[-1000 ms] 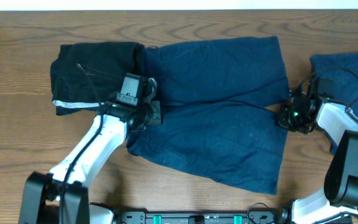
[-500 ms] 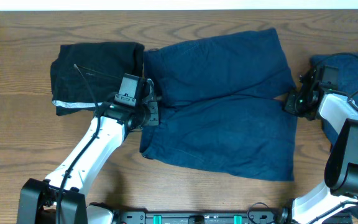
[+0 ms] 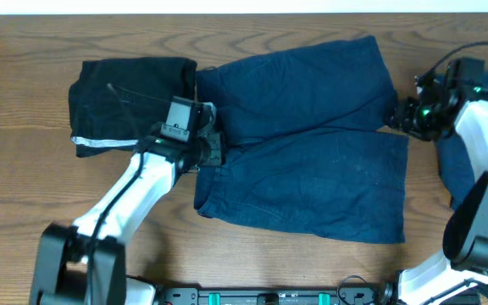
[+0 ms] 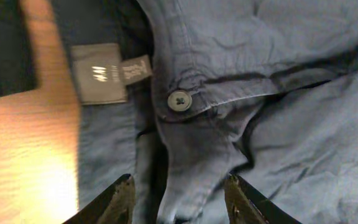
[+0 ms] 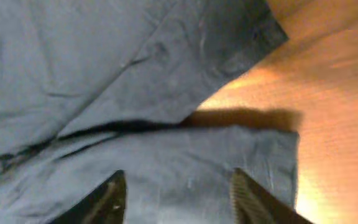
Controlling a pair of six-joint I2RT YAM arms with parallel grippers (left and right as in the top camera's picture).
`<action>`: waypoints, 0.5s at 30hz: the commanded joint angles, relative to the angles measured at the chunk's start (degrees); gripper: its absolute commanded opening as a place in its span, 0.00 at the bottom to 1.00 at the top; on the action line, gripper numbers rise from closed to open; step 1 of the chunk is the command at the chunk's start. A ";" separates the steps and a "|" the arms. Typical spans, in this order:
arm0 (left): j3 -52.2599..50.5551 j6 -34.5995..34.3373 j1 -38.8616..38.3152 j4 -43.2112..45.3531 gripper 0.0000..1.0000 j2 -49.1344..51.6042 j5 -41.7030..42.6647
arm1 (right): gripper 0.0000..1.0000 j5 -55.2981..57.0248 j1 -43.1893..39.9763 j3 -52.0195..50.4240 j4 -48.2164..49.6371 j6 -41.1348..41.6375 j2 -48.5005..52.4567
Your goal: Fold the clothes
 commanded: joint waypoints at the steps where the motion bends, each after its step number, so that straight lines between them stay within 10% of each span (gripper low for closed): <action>1: 0.83 0.33 -0.04 1.81 0.49 3.32 5.05 | 0.58 6.16 -0.28 0.92 -2.25 -0.24 -1.01; 15: 0.85 0.33 -0.04 3.56 0.49 4.66 9.38 | 0.54 16.68 -0.31 -1.90 4.33 -0.57 0.42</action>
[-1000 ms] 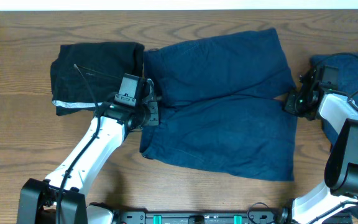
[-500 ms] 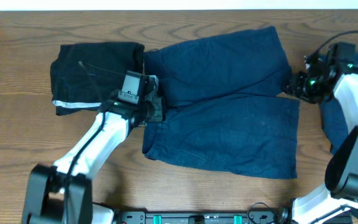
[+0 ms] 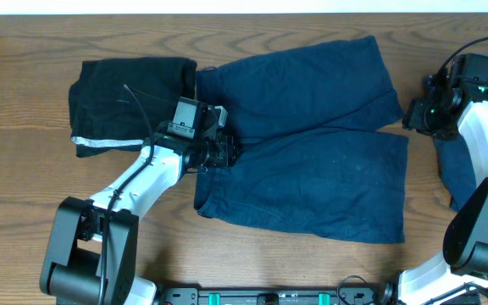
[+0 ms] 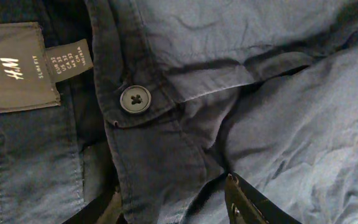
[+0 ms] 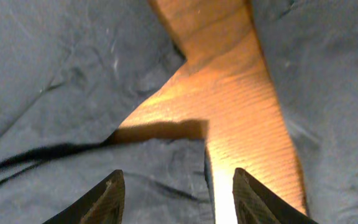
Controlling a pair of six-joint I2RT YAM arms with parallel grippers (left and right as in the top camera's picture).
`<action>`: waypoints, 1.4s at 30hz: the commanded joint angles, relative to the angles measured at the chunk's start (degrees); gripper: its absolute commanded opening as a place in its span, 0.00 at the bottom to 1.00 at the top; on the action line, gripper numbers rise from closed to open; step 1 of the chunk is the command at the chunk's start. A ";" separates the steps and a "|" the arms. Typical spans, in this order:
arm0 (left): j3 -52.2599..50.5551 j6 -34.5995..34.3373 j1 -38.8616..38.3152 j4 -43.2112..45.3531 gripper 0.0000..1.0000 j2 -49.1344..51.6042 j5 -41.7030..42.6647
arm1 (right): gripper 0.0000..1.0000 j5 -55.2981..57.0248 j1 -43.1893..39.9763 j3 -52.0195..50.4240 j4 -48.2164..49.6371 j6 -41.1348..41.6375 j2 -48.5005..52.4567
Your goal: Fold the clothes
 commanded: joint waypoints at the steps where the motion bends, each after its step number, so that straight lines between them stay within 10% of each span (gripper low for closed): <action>1: 0.83 0.31 -0.04 0.04 0.49 0.13 0.96 | 0.52 1.55 -0.26 -1.31 0.74 -0.39 1.79; 20: -0.31 0.33 -0.02 -0.81 0.49 0.31 -1.03 | 0.48 -0.70 -0.24 -6.71 1.03 -2.69 5.66; 26: -0.31 0.33 -0.04 -0.85 0.49 0.31 -1.03 | 0.01 2.73 -0.79 -6.75 1.36 -2.60 5.25; 42: -0.31 0.33 -0.04 -0.87 0.47 0.31 -4.00 | 0.04 -2.27 -2.01 -8.35 3.78 -1.68 4.79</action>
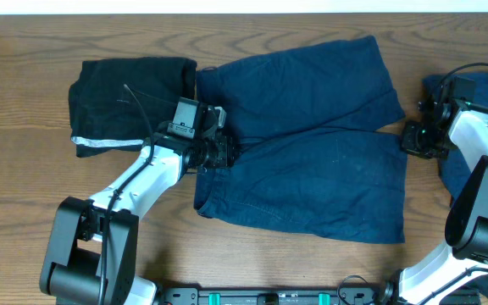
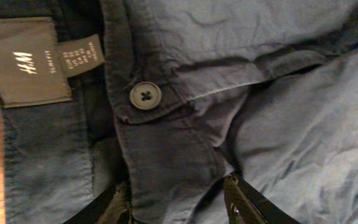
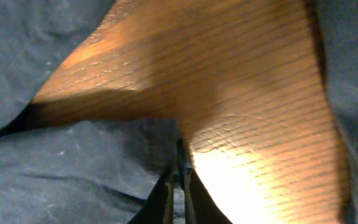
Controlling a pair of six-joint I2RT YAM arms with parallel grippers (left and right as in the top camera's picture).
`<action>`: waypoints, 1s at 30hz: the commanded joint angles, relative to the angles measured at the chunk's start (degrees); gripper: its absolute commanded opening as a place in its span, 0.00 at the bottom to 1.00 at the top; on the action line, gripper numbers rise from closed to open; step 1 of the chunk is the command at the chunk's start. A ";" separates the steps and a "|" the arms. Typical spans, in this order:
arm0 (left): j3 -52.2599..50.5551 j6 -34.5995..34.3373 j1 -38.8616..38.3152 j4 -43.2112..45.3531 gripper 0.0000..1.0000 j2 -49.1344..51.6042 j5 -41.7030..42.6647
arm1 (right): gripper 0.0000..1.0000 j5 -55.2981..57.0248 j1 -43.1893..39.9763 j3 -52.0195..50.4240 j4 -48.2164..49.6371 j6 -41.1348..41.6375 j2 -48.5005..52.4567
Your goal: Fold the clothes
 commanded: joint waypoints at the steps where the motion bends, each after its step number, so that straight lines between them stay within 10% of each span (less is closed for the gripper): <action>1: -0.33 0.35 -0.04 -0.15 0.47 0.31 -3.19 | 0.02 -2.12 -0.17 -0.70 -0.24 0.31 -0.70; 15: -0.33 0.33 -0.04 0.00 0.37 0.31 -5.60 | 0.01 -3.82 -0.22 -7.56 9.44 0.37 0.20; 19: -0.42 0.33 -0.04 1.40 0.06 0.66 -6.82 | 0.01 -2.64 -0.22 -7.91 9.68 0.39 0.20; 30: -0.42 1.62 0.09 3.87 0.06 8.04 -10.82 | 0.01 -2.62 -0.22 -7.91 9.70 0.39 0.20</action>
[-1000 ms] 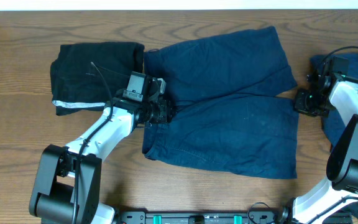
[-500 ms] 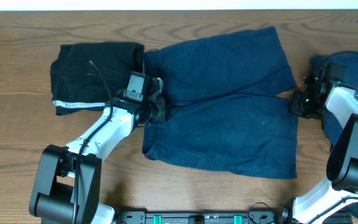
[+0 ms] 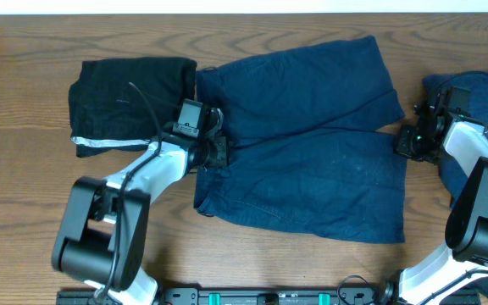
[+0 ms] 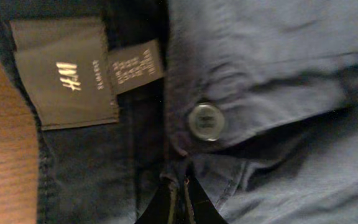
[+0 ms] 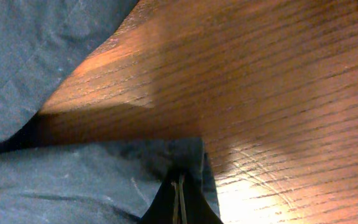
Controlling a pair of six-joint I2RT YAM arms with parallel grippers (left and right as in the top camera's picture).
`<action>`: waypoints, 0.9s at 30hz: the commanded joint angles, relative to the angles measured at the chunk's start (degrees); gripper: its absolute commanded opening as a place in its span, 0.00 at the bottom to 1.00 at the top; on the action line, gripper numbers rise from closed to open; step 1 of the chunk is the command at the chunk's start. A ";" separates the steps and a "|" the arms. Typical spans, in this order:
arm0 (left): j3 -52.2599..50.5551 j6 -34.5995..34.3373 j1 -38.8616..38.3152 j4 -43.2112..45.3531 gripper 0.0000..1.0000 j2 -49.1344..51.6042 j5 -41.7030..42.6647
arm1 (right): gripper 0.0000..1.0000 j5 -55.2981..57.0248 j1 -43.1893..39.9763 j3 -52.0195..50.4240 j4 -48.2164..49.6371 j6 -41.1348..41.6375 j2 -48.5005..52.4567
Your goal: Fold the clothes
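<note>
Dark blue shorts [image 3: 312, 135] lie spread flat on the wooden table [image 3: 24, 186], waist to the left, legs to the right. My left gripper [image 4: 180, 202] is shut on the waistband fabric just below the button [image 4: 205, 121], beside the grey label [image 4: 64, 71]; overhead it sits at the waist [image 3: 212, 154]. My right gripper [image 5: 179, 202] is shut on the hem corner of the near leg, at the shorts' right edge [image 3: 402, 144]. The far leg [image 3: 346, 68] lies flat.
A folded black garment [image 3: 130, 97] with a white stripe lies left of the shorts, touching the waist. More blue cloth [image 3: 473, 144] lies under my right arm at the table's right edge. Bare wood shows in front and at the far left.
My left gripper has shut on the waistband below the button; it was open around that fabric. The right gripper stays shut on the near leg's hem corner, shifted slightly.
Both grippers were open, the left at the waistband, the right near the gap between the leg hems. The left moved closer to the button. Then the right had shut on the near leg's hem corner, and now the left is shut on the waistband.
</note>
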 commanded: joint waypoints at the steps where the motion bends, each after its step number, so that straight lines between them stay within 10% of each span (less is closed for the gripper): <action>1: -0.42 1.18 0.22 -0.28 0.06 1.42 -6.82 | 0.01 0.85 -0.11 -1.55 -0.09 0.20 0.87; 27: 0.96 1.11 1.79 -2.29 0.12 -16.44 -14.56 | 0.06 2.05 -0.11 -1.53 0.26 0.61 0.85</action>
